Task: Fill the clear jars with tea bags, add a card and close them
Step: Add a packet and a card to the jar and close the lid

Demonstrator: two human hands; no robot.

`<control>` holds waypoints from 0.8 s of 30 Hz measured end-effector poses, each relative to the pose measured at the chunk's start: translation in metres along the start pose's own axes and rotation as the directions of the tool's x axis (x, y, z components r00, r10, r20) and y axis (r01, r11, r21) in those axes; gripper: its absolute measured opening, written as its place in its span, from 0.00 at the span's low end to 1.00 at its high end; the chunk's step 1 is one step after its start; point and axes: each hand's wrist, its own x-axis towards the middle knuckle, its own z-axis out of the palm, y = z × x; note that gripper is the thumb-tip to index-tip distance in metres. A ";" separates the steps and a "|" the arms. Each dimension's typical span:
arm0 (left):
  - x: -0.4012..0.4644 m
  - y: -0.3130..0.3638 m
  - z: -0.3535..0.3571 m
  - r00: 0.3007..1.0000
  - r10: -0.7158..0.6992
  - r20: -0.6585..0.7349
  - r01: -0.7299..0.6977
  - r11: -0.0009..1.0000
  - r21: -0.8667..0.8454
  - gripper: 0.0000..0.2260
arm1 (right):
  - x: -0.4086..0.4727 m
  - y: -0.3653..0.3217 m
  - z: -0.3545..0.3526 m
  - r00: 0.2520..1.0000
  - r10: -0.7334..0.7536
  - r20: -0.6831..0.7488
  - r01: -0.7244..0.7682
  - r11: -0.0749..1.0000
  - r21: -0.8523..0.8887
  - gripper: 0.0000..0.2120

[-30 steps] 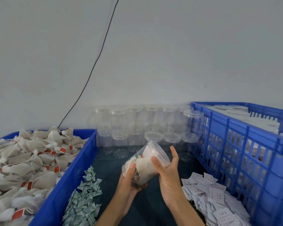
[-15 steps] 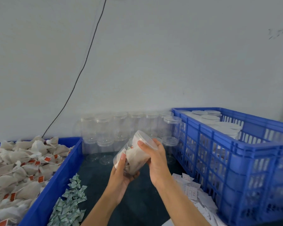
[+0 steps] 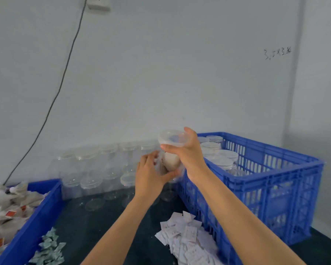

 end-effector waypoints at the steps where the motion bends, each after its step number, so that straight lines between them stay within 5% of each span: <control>1: 0.003 0.008 0.007 1.000 -0.008 0.018 0.009 1.000 -0.023 0.40 | 0.003 -0.003 -0.007 1.000 -0.019 -0.007 0.019 0.999 -0.030 0.45; 8: 0.022 0.060 0.045 0.976 0.041 0.214 0.042 0.928 -0.371 0.31 | 0.023 -0.028 -0.059 0.976 -0.200 -0.083 0.172 0.949 -0.264 0.44; 13: 0.028 0.097 0.066 0.950 0.130 0.283 0.015 0.888 -0.459 0.27 | 0.029 -0.049 -0.095 0.921 -0.365 -0.136 0.284 0.869 -0.405 0.44; 18: 0.016 0.103 0.084 0.849 0.143 0.508 0.059 0.931 -0.360 0.27 | 0.025 -0.039 -0.132 0.958 -0.223 -0.180 0.107 0.861 -0.497 0.43; 24: 0.013 0.100 0.087 0.868 0.073 0.492 0.089 0.950 -0.299 0.22 | 0.021 -0.030 -0.146 0.961 -0.158 -0.227 0.009 0.839 -0.543 0.39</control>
